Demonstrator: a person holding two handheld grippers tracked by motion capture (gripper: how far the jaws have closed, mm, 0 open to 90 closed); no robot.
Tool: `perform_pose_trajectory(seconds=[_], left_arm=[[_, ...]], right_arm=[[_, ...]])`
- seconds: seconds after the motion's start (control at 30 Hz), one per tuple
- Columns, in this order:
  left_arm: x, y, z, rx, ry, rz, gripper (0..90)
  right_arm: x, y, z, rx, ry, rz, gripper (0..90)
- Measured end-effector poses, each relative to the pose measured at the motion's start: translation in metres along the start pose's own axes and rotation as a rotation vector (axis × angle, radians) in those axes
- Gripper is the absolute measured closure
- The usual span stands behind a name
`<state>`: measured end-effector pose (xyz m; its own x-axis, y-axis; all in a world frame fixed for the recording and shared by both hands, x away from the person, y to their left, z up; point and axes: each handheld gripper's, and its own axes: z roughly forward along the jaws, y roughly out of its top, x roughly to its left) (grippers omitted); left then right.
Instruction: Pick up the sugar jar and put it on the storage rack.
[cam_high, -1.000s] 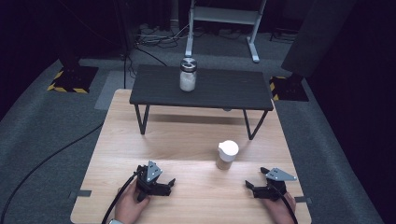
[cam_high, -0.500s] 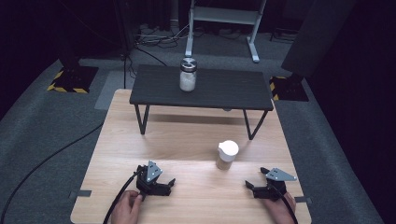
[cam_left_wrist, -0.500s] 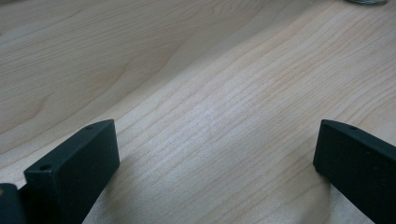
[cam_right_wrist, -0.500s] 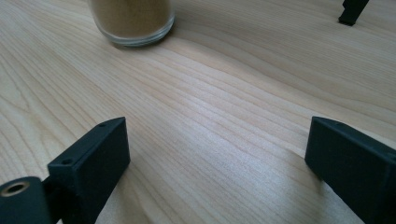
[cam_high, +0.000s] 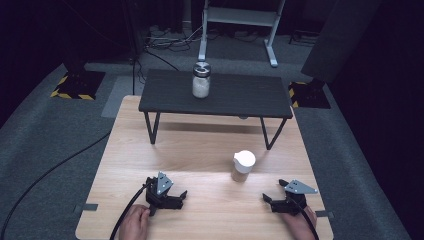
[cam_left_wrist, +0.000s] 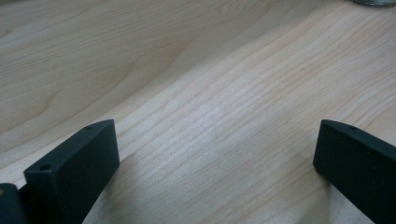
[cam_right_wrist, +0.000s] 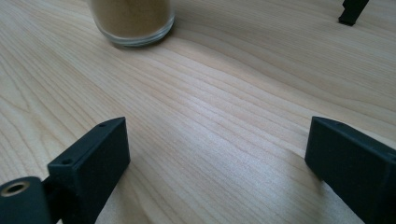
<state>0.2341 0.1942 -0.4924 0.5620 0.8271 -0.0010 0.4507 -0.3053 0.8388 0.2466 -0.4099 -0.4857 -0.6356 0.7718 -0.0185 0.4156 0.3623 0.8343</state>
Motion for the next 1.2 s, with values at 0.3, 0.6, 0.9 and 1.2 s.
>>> perform_pose_trajectory(seconds=[0.3,0.6,0.9,1.2], left_arm=[[-0.0034,-0.0009,-0.0012,-0.001,0.02,-0.013,0.3],[-0.0034,-0.0008,-0.0012,0.0,0.02,-0.014,0.3],[-0.0034,-0.0009,-0.0012,0.0,0.02,-0.014,0.3],[-0.0034,-0.0009,-0.0012,-0.001,0.019,-0.013,0.3]], right_arm=[[-0.0001,0.0,0.0,0.0,0.0,0.0,6.4],[0.0,0.0,0.0001,0.0,0.0,0.0,6.4],[0.0003,0.0001,0.0001,0.0,-0.002,0.002,6.4],[0.0003,0.0001,0.0001,0.0,-0.002,0.002,6.4]])
